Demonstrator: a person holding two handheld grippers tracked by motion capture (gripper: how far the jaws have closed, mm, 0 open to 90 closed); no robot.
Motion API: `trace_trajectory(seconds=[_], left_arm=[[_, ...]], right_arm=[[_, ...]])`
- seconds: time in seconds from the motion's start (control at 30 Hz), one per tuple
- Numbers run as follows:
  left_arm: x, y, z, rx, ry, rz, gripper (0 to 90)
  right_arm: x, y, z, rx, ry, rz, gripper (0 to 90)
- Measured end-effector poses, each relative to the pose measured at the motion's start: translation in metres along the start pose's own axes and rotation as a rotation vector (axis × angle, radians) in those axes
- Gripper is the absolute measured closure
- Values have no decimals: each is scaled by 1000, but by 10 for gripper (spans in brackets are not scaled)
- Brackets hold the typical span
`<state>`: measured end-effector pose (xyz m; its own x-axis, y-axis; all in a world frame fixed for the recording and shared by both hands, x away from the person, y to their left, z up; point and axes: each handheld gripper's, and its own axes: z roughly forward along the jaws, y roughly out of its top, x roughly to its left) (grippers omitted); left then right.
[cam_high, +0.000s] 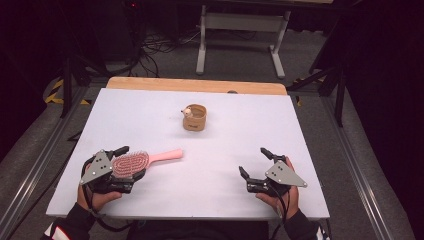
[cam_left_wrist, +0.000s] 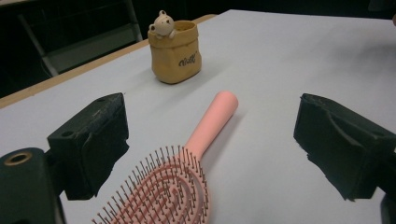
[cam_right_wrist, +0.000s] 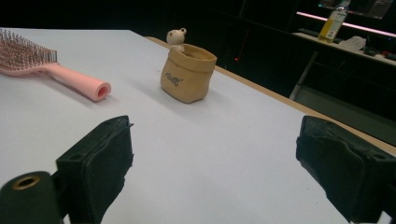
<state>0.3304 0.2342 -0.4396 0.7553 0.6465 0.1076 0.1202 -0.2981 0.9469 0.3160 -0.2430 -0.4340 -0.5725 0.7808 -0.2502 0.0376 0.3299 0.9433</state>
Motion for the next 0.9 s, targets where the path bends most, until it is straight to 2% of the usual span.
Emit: trace_trajectory(seconds=[0.27, 0.37, 0.5, 0.63, 0.7, 0.77, 0.83, 0.87, 0.9], left_arm=[[1, -1, -7, -5, 2, -3, 113], [0, -1, -8, 3, 9, 2, 121], [0, -1, -10, 0, 21, -2, 163], [0, 0, -8, 5, 38, -31, 235], [-1, 4, -1, 24, 46, -54, 298], [-3, 8, 7, 43, 32, -45, 358], [-6, 15, 18, 90, 52, -33, 491], [-6, 20, 28, 120, 39, -51, 576], [-6, 20, 28, 120, 39, -51, 647]], right_arm=[[1, 2, 1, 1, 9, 1, 113], [4, 3, 3, 10, -1, -13, 116], [5, 3, 5, 20, -7, -18, 121], [4, 2, 8, 29, -7, -21, 124], [3, 1, 10, 42, -10, -13, 126], [2, 0, 11, 52, -20, -8, 131], [0, 0, 10, 57, -28, -10, 137], [-1, 0, 10, 57, -36, -6, 140], [-1, 0, 10, 57, -36, -6, 140]])
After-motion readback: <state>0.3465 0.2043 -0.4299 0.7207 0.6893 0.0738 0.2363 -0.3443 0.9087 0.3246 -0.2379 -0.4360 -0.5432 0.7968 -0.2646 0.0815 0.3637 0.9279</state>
